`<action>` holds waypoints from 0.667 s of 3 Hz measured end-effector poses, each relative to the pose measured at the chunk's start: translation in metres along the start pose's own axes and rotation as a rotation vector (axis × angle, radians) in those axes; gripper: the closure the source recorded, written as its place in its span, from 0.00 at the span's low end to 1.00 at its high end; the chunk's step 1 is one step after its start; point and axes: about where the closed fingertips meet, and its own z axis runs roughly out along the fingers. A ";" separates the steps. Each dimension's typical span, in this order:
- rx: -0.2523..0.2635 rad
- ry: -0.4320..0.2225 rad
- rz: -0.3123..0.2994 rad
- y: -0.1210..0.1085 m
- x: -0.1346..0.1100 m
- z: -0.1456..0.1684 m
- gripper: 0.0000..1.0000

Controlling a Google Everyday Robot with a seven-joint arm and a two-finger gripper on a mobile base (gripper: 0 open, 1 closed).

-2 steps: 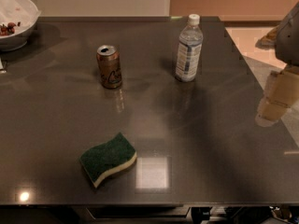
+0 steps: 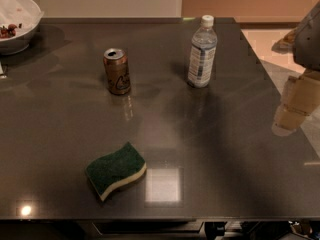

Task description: Move sponge near blue plastic bottle

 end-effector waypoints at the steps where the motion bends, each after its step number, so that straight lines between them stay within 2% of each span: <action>1: -0.077 -0.104 -0.070 0.014 -0.041 0.011 0.00; 2: -0.144 -0.200 -0.128 0.032 -0.076 0.019 0.00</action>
Offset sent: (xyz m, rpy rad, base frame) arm -0.0197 0.1261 -0.0158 0.2849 0.1248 0.3098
